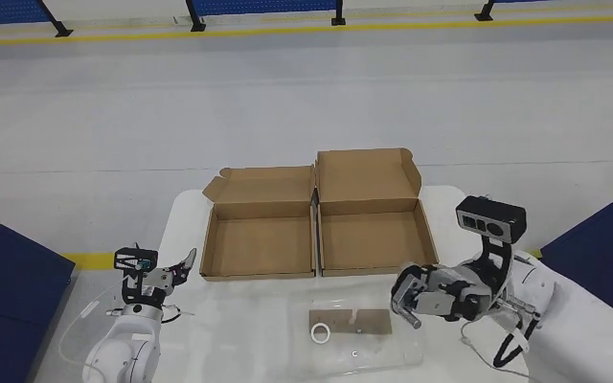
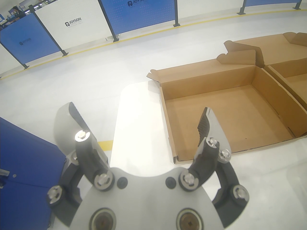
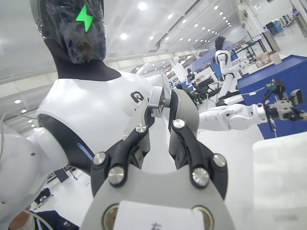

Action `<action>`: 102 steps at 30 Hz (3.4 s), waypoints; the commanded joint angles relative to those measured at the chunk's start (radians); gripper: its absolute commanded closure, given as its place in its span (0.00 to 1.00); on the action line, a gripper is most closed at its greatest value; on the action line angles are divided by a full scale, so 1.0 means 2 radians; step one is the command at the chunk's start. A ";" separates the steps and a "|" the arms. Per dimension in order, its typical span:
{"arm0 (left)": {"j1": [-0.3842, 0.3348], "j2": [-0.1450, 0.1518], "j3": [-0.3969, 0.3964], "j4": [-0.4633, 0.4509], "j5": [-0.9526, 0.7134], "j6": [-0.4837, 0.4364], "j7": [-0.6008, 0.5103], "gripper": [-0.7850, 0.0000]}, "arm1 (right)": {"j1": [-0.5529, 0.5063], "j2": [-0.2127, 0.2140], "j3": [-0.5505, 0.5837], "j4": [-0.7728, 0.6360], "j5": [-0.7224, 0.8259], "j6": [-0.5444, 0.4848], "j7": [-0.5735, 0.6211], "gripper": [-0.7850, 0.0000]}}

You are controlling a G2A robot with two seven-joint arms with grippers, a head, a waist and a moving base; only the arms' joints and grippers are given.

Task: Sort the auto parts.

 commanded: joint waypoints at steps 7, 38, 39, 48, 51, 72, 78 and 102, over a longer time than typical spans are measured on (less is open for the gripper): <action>0.000 0.000 0.000 0.000 0.000 0.000 0.000 0.00 | 0.009 -0.011 -0.018 0.000 0.068 0.014 0.014 1.00; 0.000 0.000 0.000 0.000 0.000 0.000 0.000 0.00 | -0.030 -0.052 -0.011 -0.025 0.261 0.093 0.093 1.00; 0.000 0.000 0.000 0.000 0.000 0.000 0.000 0.00 | -0.030 -0.052 -0.011 -0.025 0.261 0.093 0.093 1.00; 0.000 0.000 0.000 0.000 0.000 0.000 0.000 0.00 | -0.056 -0.068 0.000 -0.033 0.307 0.123 0.102 1.00; 0.000 0.000 0.000 0.000 0.000 0.000 0.000 0.00 | -0.063 -0.075 0.005 -0.029 0.332 0.129 0.121 1.00; 0.000 0.000 0.000 0.000 0.000 0.000 0.000 0.00 | -0.085 -0.095 0.048 -0.019 0.279 0.170 0.099 1.00; 0.000 0.000 0.000 0.000 0.000 0.000 0.000 0.00 | -0.096 -0.100 0.071 -0.021 0.212 0.181 0.074 1.00; 0.000 0.000 0.000 0.000 0.000 0.000 0.000 0.00 | -0.137 -0.136 0.115 -0.027 0.306 0.206 0.121 1.00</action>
